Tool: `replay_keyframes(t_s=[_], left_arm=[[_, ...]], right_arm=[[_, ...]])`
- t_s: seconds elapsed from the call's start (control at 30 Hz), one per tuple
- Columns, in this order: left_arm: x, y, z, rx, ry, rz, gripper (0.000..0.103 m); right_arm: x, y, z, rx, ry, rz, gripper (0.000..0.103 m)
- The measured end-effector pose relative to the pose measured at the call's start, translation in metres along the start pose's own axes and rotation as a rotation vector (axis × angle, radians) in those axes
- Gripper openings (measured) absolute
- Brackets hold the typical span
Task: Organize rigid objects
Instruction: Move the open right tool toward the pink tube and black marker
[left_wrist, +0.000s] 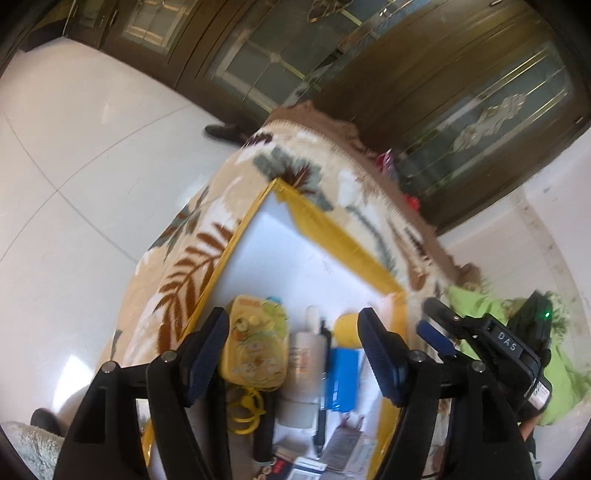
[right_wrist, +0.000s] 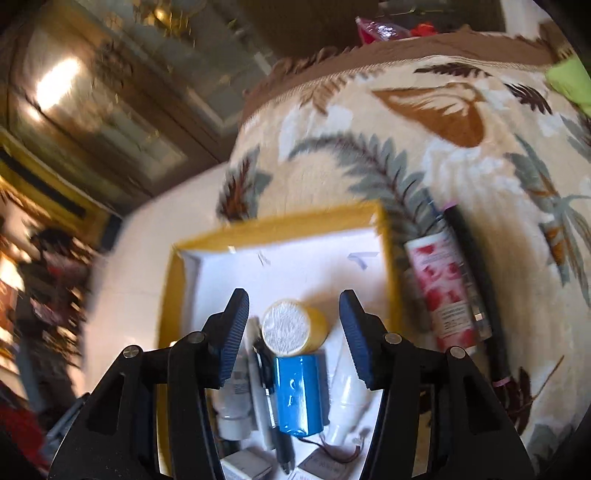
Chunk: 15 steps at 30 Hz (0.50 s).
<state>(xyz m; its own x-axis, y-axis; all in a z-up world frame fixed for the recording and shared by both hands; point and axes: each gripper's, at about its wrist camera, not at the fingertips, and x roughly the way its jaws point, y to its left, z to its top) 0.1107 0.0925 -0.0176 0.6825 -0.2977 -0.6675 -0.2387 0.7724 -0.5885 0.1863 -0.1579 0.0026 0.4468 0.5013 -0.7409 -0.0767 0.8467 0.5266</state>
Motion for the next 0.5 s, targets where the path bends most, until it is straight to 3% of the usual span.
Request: replay_keyframes(t_s=[0.23, 0.4, 0.5], left_arm=[[-0.001, -0.023, -0.011, 0.032, 0.015, -0.034, 0.073], [0.003, -0.053, -0.027, 0.144, 0.031, -0.039, 0.073], [0.005, -0.062, -0.033, 0.196, 0.042, -0.034, 0.073]], right_arm=[[-0.045, -0.065, 0.019, 0.140, -0.076, -0.069, 0.051], [-0.032, -0.088, 0.024, 0.152, -0.016, -0.133, 0.051], [-0.016, -0.093, 0.020, 0.124, 0.063, -0.232, 0.037]])
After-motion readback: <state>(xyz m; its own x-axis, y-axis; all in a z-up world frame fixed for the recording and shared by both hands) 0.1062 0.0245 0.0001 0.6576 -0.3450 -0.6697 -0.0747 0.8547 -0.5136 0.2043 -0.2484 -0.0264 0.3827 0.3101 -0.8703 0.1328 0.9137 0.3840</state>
